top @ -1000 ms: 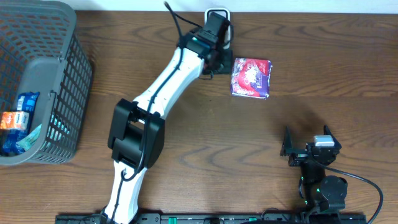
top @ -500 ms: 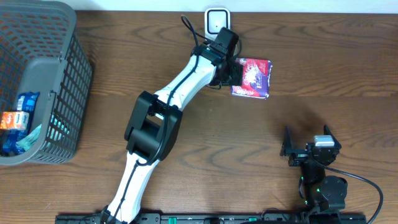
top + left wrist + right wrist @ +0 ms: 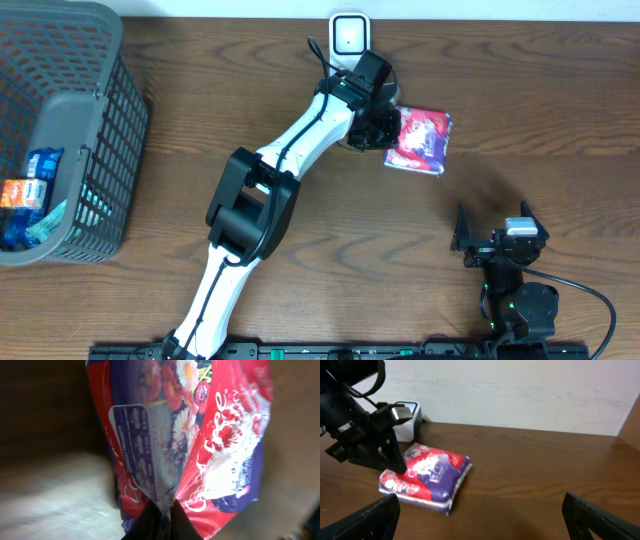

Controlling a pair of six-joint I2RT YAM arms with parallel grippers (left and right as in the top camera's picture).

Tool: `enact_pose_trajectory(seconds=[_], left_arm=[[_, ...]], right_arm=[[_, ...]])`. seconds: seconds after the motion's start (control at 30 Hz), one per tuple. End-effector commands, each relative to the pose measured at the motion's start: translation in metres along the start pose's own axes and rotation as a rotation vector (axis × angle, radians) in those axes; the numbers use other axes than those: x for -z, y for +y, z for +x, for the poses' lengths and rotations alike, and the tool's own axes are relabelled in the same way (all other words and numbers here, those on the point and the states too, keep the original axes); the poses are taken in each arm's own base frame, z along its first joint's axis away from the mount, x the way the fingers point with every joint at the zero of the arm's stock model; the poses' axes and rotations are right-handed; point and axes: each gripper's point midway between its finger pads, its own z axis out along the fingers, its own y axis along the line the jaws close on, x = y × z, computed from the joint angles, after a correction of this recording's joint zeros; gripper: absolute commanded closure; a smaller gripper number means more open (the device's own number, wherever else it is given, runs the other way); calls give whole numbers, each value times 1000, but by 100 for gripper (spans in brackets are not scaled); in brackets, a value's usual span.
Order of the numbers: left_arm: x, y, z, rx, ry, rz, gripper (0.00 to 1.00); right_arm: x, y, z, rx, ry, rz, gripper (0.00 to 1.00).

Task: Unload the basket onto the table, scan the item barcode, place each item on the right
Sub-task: 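Turn the pack under the scanner and release it beside it, then move the left gripper into the basket and grasp the green wipes pack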

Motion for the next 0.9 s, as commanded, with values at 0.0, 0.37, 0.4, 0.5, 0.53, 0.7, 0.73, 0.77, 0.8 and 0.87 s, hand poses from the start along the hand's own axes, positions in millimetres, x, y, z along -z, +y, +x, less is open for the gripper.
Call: enact_pose_trajectory(seconds=[0.0, 0.37, 0.4, 0.5, 0.53, 0.7, 0.73, 0.77, 0.8, 0.87], left_arm=[[-11, -30, 26, 49, 130, 153, 93], [-17, -21, -4, 81, -37, 21, 93], [-12, -23, -12, 71, -65, 33, 92], [4, -18, -35, 136, -167, 7, 93], [9, -14, -40, 165, -196, -15, 93], [24, -2, -52, 192, -256, -63, 87], [24, -1, -53, 178, -255, -64, 74], [25, 0, -53, 158, -253, -70, 66], [30, 0, -54, 122, -251, -65, 62], [48, -1, -60, 65, -269, -54, 56]], right_arm=[[0, -2, 1, 10, 1, 9, 1], [0, -2, 1, 10, 1, 9, 1], [0, -2, 1, 11, 1, 9, 1], [0, -2, 1, 10, 1, 9, 1], [0, -2, 1, 10, 1, 10, 1], [0, -2, 1, 11, 1, 9, 1], [0, -2, 1, 11, 1, 9, 1], [0, -2, 1, 10, 1, 9, 1], [0, -2, 1, 11, 1, 9, 1], [0, -2, 1, 10, 1, 9, 1]])
